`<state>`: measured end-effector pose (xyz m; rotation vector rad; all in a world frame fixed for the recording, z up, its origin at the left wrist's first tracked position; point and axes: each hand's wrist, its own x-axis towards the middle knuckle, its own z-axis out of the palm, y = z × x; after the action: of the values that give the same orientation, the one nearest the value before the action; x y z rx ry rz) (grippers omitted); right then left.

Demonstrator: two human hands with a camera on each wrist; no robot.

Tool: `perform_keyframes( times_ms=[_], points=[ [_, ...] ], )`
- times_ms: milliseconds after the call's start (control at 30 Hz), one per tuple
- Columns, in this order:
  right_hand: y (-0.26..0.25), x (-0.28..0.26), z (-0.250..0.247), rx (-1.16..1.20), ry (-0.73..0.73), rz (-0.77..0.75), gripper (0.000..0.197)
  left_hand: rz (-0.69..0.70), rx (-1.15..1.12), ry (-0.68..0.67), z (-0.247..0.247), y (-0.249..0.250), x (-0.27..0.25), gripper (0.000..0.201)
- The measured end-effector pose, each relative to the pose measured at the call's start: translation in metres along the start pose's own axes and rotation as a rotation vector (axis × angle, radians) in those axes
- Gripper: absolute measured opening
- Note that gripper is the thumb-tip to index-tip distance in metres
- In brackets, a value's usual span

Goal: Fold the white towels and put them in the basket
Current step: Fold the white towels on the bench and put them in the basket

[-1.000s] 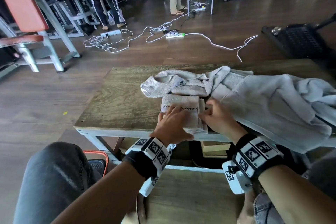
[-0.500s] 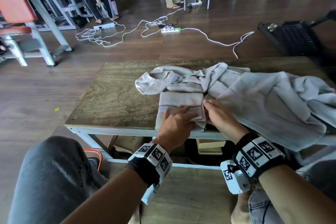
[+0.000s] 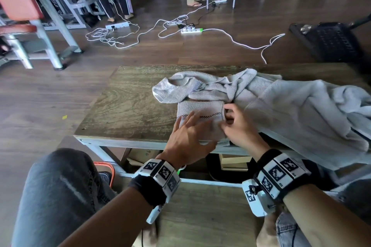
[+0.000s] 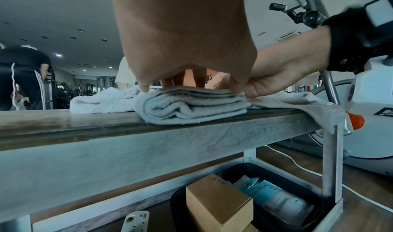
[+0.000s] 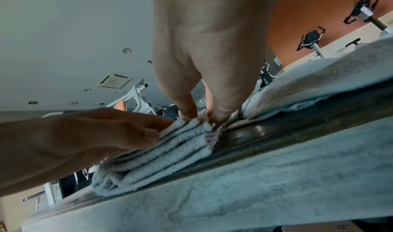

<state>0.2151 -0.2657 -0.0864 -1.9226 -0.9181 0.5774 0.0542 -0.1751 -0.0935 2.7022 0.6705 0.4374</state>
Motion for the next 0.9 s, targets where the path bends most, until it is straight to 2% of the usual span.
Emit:
perform_keyframes(
  times_ms=[133, 267, 367, 433, 500, 600, 700, 900],
  points=[
    [-0.002, 0.001, 0.005, -0.151, 0.121, -0.054, 0.026, 0.041, 0.085, -0.027, 0.005, -0.011, -0.001, 0.065],
    [0.001, 0.001, 0.008, -0.282, 0.15, -0.075, 0.04, -0.006, -0.012, 0.019, -0.005, -0.004, 0.002, 0.061],
    [-0.003, -0.001, 0.009, -0.426, 0.19, -0.379, 0.051, -0.099, -0.082, 0.017, -0.01, -0.002, 0.018, 0.06],
    [-0.003, 0.001, 0.016, -0.447, 0.094, -0.498, 0.05, -0.158, -0.056, 0.003, -0.004, -0.006, 0.03, 0.057],
    [0.0, 0.001, 0.027, -0.465, -0.042, -0.455, 0.049, -0.198, 0.004, -0.065, 0.007, -0.011, 0.035, 0.056],
    [0.01, -0.001, 0.039, -0.595, -0.173, -0.278, 0.058, -0.192, 0.086, -0.101, 0.02, -0.018, 0.031, 0.061],
    [0.013, 0.001, 0.041, -0.687, -0.154, -0.228, 0.061, -0.215, 0.032, -0.09, 0.022, -0.025, 0.03, 0.059],
    [0.011, 0.0, 0.041, -0.725, -0.147, -0.178, 0.064, -0.272, -0.027, -0.083, 0.019, -0.03, 0.032, 0.058]
  ],
)
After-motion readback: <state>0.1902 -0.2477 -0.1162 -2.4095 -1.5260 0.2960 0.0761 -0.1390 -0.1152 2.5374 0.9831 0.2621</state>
